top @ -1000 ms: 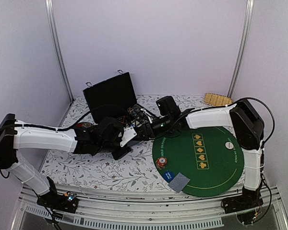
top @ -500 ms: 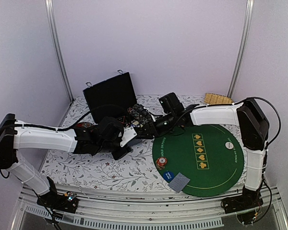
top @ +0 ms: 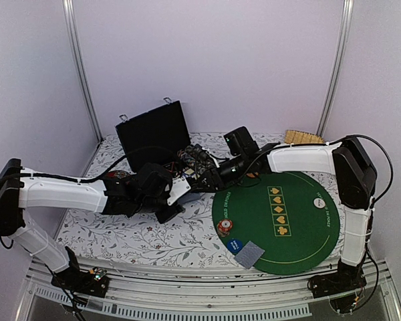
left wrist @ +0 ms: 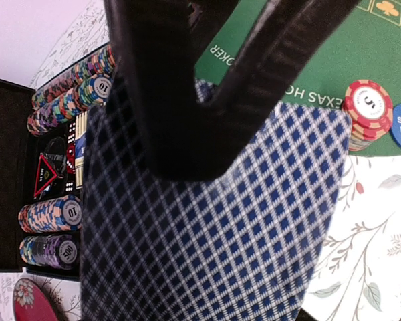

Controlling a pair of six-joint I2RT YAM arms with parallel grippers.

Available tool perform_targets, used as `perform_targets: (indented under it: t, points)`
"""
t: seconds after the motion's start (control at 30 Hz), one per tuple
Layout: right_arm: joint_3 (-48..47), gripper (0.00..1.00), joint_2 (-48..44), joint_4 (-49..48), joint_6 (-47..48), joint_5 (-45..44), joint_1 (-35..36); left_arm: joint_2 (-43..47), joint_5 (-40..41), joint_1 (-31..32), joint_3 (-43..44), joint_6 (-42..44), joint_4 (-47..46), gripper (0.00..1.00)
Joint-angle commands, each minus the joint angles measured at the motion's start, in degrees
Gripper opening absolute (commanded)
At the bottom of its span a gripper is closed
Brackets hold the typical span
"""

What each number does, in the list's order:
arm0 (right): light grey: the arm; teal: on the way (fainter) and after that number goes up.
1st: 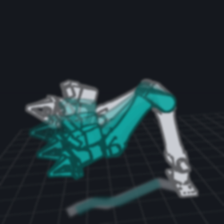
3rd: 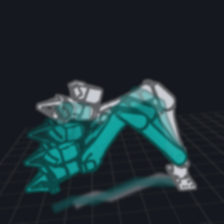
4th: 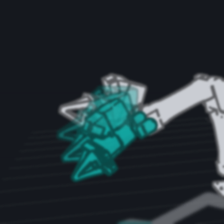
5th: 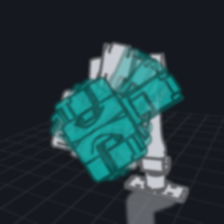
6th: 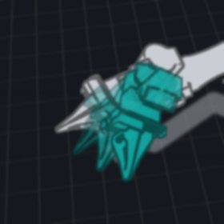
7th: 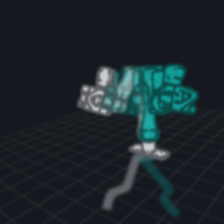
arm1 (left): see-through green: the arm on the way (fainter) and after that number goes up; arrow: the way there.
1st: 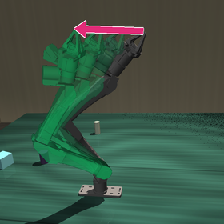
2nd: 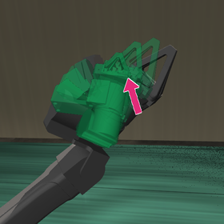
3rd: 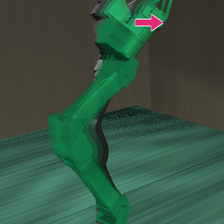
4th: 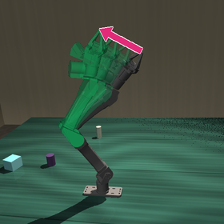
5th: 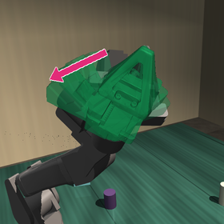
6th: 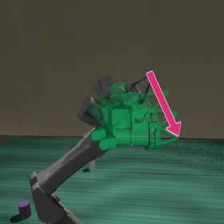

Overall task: Distribute texas hold em gaming equipment
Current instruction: Pick up the poker card from the face-down deck piles.

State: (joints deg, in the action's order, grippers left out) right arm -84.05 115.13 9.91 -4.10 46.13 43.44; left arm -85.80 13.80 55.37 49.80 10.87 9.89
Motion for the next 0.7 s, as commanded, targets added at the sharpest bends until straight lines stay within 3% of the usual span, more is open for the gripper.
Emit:
perform_targets:
  t: [0.0, 0.1, 0.5, 0.67]
  points:
    - [-2.3, 0.5, -0.6, -0.9, -0.9, 2.4, 0.5, -0.3, -0.4, -0.3, 1.3, 0.1, -0.7, 0.49]
    - [-2.0, 0.4, -1.2, 0.5, -0.8, -0.3, 0.4, -0.1, -0.3, -0.3, 1.1, 0.1, -0.5, 0.49]
    - [-0.7, 0.31, -4.9, 4.8, 1.2, -3.6, -0.5, 0.0, -0.3, -0.3, 0.9, 0.2, -0.6, 0.49]
    - [-0.7, 0.2, -5.4, 6.0, 1.5, -3.8, -0.5, 0.0, -0.2, -0.3, 0.7, 0.2, -0.7, 0.49]
